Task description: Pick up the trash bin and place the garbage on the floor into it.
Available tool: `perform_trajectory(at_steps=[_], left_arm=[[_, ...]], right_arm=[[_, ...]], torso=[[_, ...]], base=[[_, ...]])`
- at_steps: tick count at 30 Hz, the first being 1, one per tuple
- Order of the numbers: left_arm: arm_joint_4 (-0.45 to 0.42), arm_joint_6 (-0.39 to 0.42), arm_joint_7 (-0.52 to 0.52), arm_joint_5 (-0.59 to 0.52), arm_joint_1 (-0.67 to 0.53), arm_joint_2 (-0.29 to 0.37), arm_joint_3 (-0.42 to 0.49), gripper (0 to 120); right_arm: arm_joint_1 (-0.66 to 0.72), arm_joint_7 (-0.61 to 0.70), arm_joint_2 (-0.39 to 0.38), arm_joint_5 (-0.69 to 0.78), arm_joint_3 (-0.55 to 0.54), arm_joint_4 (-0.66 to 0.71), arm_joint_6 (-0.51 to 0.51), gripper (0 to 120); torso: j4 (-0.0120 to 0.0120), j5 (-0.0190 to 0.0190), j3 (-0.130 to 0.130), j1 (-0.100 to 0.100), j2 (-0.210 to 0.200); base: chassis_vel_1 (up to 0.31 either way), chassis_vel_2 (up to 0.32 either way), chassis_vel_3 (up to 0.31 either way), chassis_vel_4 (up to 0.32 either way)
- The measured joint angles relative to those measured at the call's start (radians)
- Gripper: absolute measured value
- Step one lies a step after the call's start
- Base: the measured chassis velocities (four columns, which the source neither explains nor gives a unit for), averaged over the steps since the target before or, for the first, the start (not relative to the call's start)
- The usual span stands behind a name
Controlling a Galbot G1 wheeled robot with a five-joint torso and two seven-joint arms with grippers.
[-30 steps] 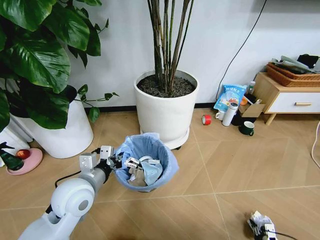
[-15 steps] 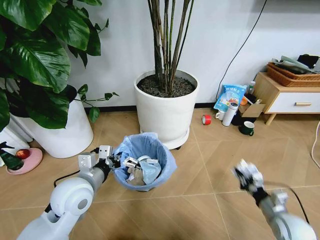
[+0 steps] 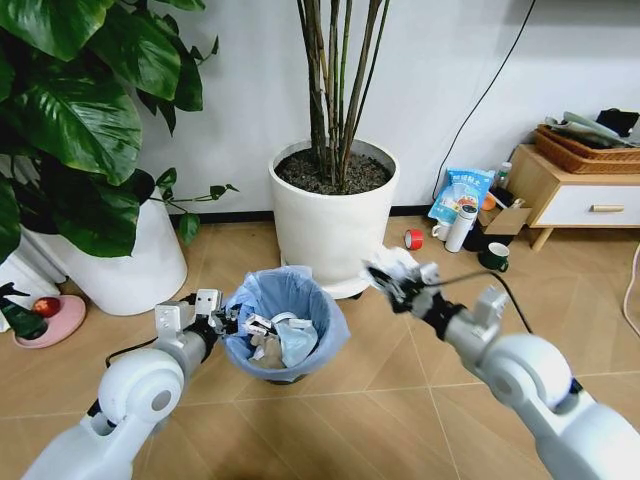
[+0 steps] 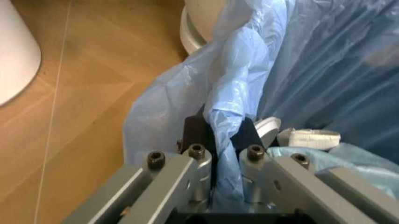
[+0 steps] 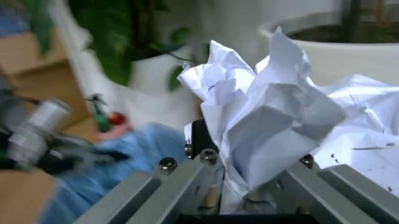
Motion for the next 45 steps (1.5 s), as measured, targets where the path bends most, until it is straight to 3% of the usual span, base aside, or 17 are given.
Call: perform_trajectory(at_steps=[10, 16, 25, 30, 33, 35, 38, 45], left_arm=[[0.032, 0.008, -0.008, -0.054, -0.028, 0.017, 0.021, 0], [0.036, 0.011, -0.008, -0.07, -0.042, 0.022, 0.03, 0], [0.036, 0.011, -0.009, -0.078, -0.058, 0.022, 0.041, 0], [0.033, 0.012, -0.011, -0.079, -0.059, 0.02, 0.042, 0], [0.032, 0.012, -0.011, -0.079, -0.059, 0.019, 0.041, 0], [0.032, 0.012, -0.011, -0.079, -0.059, 0.019, 0.041, 0], [0.032, 0.012, -0.011, -0.076, -0.059, 0.016, 0.04, 0], [0.033, 0.012, -0.011, -0.074, -0.06, 0.012, 0.039, 0]], right_arm=[[0.173, -0.005, 0.037, 0.075, -0.247, -0.046, -0.003, 0], [0.17, -0.004, 0.051, 0.048, -0.3, -0.059, -0.008, 0], [0.191, 0.002, 0.049, 0.017, -0.354, -0.069, -0.017, 35], [0.206, 0.002, 0.049, 0.015, -0.364, -0.082, -0.017, 48], [0.22, 0.002, 0.051, 0.014, -0.366, -0.098, -0.016, 65], [0.224, 0.002, 0.051, 0.013, -0.366, -0.101, -0.015, 68], [0.236, 0.001, 0.052, 0.013, -0.369, -0.107, -0.013, 84], [0.25, -0.001, 0.05, 0.015, -0.381, -0.105, -0.011, 100]], torso=[[-0.0001, 0.0003, 0.0, 0.0, 0.0], [-0.0003, 0.0005, 0.0, 0.0, 0.0], [-0.0003, 0.0005, 0.0, 0.0, 0.0], [-0.0002, 0.0006, 0.0, 0.0, 0.0], [-0.0002, 0.0006, 0.0, 0.0, 0.0], [-0.0002, 0.0006, 0.0, 0.0, 0.0], [-0.0002, 0.0006, 0.0, 0.0, 0.0], [-0.0002, 0.0007, 0.0, 0.0, 0.0]], base=[[0.0, 0.0, 0.0, 0.0], [0.0, 0.0, 0.0, 0.0], [0.0, 0.0, 0.0, 0.0], [0.0, 0.0, 0.0, 0.0], [0.0, 0.0, 0.0, 0.0], [0.0, 0.0, 0.0, 0.0], [0.0, 0.0, 0.0, 0.0], [0.0, 0.0, 0.0, 0.0]])
